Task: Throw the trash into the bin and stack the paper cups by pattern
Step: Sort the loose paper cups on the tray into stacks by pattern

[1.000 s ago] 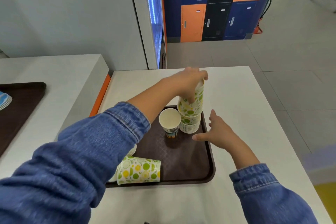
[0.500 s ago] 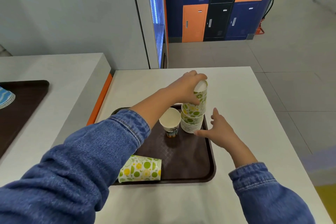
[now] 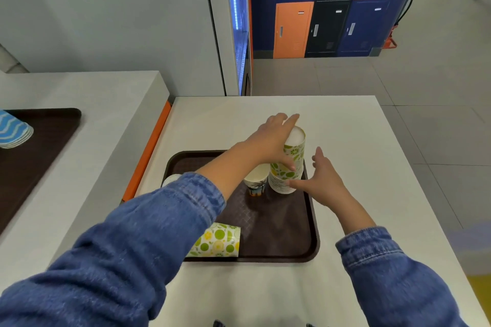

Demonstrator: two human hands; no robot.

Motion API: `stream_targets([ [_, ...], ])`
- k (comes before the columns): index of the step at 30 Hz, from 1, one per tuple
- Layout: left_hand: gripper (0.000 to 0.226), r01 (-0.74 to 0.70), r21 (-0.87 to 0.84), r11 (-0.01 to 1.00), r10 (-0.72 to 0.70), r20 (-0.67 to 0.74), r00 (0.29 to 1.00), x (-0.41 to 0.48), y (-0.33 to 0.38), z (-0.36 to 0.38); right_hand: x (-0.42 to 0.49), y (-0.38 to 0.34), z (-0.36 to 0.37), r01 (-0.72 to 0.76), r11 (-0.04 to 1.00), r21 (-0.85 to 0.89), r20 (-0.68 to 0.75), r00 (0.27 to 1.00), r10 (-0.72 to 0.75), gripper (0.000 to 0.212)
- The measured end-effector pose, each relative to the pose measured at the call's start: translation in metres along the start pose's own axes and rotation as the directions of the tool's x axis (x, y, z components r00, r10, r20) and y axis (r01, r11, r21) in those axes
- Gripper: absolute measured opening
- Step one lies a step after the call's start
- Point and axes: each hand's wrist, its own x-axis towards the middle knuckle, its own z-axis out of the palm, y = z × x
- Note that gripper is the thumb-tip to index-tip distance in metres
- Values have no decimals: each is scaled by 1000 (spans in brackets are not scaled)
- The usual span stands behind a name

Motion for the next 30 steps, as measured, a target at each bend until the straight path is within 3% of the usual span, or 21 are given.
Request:
stream_targets([
  [2,102,20,-56,998,-29,-171,985,-32,5,-6,4,-4,-2,40,999,35,-31,999,-39,123],
  [4,71,20,-68,997,-44,-367,929,-75,-2,-5,8,-7,-5,69,996,64,-40,997,-67,124],
  [6,47,36,-53,998,-55,-430,901,-117,-20,4,10,-6,-9,74,995,67,-33,997,-72,125],
  [7,42,60,-31,998,-68,-384,921,-133,-32,12,10,-3,-11,65,996,61,-28,998,-64,125],
  [9,47,132,124,983,-118,-115,986,-153,-51,36,10,2,-13,33,999,41,-17,999,-33,124],
  [11,63,102,360,927,-176,178,968,-162,-64,63,6,7,-12,4,998,55,-9,1000,-3,122],
  [12,70,62,429,901,-189,260,947,-165,-68,76,4,10,-11,1,997,73,-5,1000,0,120],
  [14,74,19,494,869,-205,326,923,-166,-72,94,-2,12,-7,17,994,105,-11,1000,-16,116],
  [17,70,35,497,867,-217,313,925,-165,-73,98,-6,17,-2,52,994,91,-54,997,-47,103],
  [20,74,139,341,930,-220,213,952,-164,-66,72,-19,37,19,31,999,-12,-66,997,-32,85],
  [23,78,232,-95,968,-237,-46,971,-157,-44,19,-37,68,56,8,987,-163,-35,999,-14,67],
  [27,83,89,-600,795,-371,-365,854,-124,-13,-35,-38,91,76,-83,969,-231,-183,982,40,47],
  [30,86,-88,-707,702,-369,-467,804,-87,1,-51,-32,97,77,-99,942,-319,-163,985,49,44],
])
